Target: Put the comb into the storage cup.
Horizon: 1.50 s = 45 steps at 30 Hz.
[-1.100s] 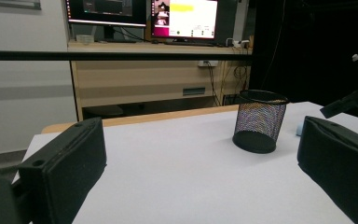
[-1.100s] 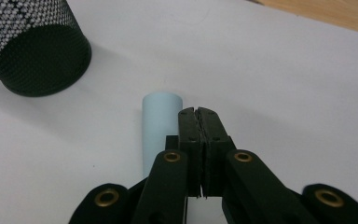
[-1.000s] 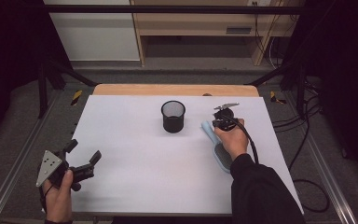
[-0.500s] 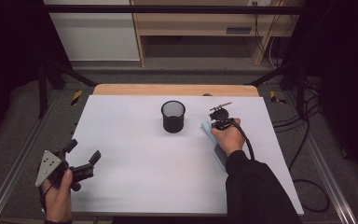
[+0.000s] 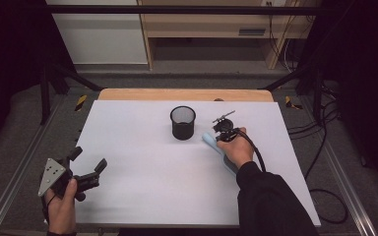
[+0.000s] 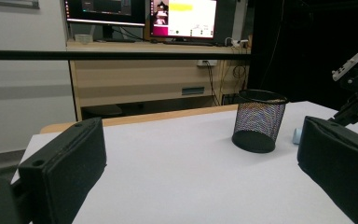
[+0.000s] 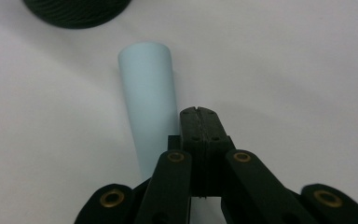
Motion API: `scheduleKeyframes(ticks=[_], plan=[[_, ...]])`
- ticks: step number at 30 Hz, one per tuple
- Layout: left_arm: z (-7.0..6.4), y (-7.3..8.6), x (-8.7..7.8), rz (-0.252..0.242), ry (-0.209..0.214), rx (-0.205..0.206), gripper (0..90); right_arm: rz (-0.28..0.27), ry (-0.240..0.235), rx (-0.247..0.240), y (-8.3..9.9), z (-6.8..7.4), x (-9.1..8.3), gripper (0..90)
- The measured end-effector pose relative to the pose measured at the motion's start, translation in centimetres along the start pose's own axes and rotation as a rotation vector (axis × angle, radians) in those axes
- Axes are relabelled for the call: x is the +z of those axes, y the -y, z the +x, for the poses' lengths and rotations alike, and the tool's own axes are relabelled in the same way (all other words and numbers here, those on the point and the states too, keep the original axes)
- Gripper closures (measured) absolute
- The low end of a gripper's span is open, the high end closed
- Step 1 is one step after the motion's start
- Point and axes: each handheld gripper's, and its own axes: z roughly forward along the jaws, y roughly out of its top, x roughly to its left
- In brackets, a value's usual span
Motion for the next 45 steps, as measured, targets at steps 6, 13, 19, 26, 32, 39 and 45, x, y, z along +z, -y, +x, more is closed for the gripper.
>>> scheduleKeyframes(ticks=[6, 13, 19, 26, 32, 39, 45], plan=[[0.0, 0.0, 0.0, 0.002, 0.002, 0.003, 1.2, 0.025, -0.026, -0.086, 0.1, 2.1, -0.4, 90.0], [0.0, -0.1, 0.0, 0.001, 0.003, 0.004, 1.2, 0.031, -0.050, -0.154, 0.3, 4.3, -0.8, 90.0], [0.0, -0.1, 0.0, 0.002, 0.005, 0.004, 1.2, 0.021, -0.086, -0.160, 0.9, 5.7, -0.9, 90.0], [0.0, 0.0, 0.0, 0.005, 0.006, 0.007, 1.2, -0.007, -0.127, -0.188, 1.9, 7.4, -1.5, 90.0], [-0.1, 0.0, 0.1, 0.011, 0.009, 0.013, 1.2, -0.044, -0.160, -0.189, 2.7, 8.6, -2.3, 90.0], [-0.1, 0.0, 0.2, 0.020, 0.007, 0.017, 1.2, -0.067, -0.206, -0.178, 3.8, 9.1, -2.6, 90.0], [-0.2, 0.0, 0.2, 0.022, 0.007, 0.019, 1.2, -0.070, -0.243, -0.180, 4.8, 9.7, -3.0, 90.0]])
